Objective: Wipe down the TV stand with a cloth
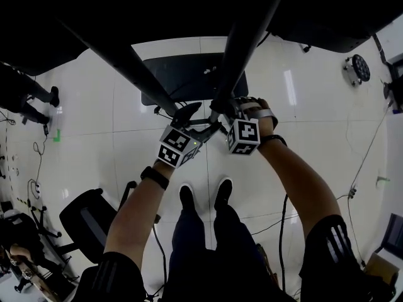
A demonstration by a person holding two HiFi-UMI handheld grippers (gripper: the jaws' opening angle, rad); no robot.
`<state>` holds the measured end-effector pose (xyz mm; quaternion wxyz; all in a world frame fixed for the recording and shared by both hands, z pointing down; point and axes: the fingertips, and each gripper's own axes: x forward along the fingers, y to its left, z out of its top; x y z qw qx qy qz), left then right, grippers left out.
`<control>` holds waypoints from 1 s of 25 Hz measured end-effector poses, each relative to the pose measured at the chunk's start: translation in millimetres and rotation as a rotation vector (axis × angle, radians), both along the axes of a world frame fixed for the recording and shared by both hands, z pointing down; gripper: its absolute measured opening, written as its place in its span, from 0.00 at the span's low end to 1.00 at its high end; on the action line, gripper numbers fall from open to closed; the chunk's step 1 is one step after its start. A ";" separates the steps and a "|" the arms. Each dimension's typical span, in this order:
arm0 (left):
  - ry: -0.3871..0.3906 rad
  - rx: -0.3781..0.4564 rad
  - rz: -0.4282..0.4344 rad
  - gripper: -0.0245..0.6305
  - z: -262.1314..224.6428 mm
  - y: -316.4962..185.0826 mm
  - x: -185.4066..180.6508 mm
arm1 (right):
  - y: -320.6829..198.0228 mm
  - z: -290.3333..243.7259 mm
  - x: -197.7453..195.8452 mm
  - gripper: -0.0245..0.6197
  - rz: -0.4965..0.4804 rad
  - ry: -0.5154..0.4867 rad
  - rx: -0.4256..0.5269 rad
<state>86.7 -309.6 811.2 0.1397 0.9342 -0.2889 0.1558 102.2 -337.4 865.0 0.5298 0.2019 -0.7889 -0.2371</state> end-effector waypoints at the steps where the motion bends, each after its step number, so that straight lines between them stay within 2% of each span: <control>1: 0.000 -0.007 -0.002 0.60 8.4 0.7 -0.5 | -0.3 8.5 -0.6 0.07 0.004 0.000 -0.003; 11: -0.025 -0.064 -0.005 0.60 84.6 2.0 -8.8 | -3.3 97.9 -3.3 0.07 0.044 0.034 -0.040; 18: -0.004 -0.112 -0.018 0.60 108.9 19.2 -11.5 | -2.0 138.7 -8.1 0.07 0.105 0.009 -0.100; 21: 0.012 -0.111 -0.014 0.60 99.9 26.1 -12.3 | 2.3 130.3 -9.1 0.07 0.159 -0.063 -0.139; 25: 0.037 -0.069 -0.006 0.61 61.1 31.1 -20.7 | 12.1 66.0 -22.8 0.07 0.221 -0.259 -0.136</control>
